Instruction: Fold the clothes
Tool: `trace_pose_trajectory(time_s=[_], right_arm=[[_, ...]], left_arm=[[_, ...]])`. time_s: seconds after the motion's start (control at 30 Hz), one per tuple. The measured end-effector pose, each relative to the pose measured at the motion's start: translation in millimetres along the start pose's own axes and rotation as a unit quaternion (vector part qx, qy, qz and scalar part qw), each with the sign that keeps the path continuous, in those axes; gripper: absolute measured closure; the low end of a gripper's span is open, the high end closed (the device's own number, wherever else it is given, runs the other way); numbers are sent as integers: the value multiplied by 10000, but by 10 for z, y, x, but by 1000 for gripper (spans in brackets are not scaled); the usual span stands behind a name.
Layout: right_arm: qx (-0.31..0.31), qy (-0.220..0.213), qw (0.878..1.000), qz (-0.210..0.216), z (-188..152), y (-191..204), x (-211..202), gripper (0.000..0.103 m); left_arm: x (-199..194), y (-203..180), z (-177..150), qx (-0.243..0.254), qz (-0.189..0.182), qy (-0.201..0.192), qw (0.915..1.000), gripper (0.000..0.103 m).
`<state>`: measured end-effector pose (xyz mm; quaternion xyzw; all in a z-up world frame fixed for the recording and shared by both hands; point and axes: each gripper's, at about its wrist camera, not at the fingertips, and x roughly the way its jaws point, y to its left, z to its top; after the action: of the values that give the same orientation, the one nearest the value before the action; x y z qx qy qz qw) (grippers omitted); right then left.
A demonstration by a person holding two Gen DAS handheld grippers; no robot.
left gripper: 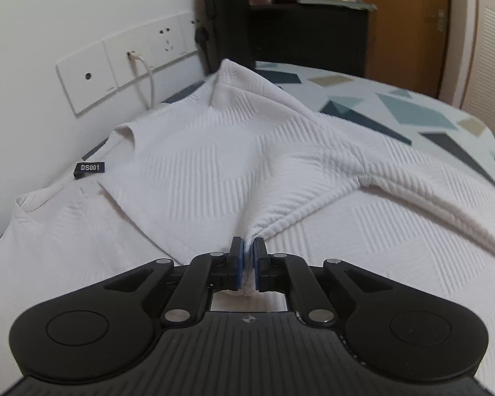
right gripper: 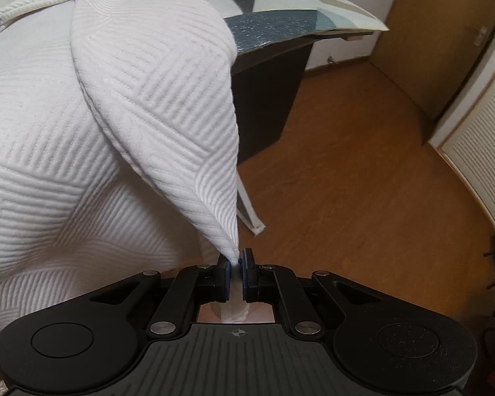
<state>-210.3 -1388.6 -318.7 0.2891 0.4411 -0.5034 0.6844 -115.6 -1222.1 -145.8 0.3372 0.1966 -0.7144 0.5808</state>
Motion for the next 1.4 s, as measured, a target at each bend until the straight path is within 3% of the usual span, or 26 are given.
trace_pose_trajectory(time_s=[0.17,0.2,0.23,0.33,0.47,0.63,0.8,0.93,1.1,1.23,1.4], right_arm=[[-437,239,9980,400,31,186,154,95],[-473,294,9974,451,23,219,180,89],[-503,352,9970,481,13,227,194,79],[-575,536,9956,514,-19,186,205,71],[-628,748,9937,545,-49,103,198,63],[-203,436,9967,661,180,-303,-10,52],[-417,-100,9935,1056,406,-580,-228,50],[-819,-670,9834,1475,653,-785,-435,50],[-1371,-1061,9695,1734,958,-813,-566,45],[-1433,-1000,9678,1810,986,-746,-540,45],[-1478,-713,9717,1699,987,-569,-357,45]], left_arm=[[25,-59,-11,-136,30,83,9999,91],[28,-64,-7,-170,40,104,9998,89],[23,-74,-4,-197,44,122,9997,81],[-32,-123,1,-241,25,156,9996,55],[-194,-186,-28,-465,85,178,9987,45],[-527,-295,-118,-910,302,181,9952,35],[-836,-465,-304,-1517,746,192,9854,34],[-1042,-629,-503,-1915,1132,264,9746,33],[-1240,-697,-656,-2290,1638,250,9592,33],[-1296,-716,-623,-2443,1906,204,9506,33],[-996,-591,-403,-2525,1685,194,9526,32]])
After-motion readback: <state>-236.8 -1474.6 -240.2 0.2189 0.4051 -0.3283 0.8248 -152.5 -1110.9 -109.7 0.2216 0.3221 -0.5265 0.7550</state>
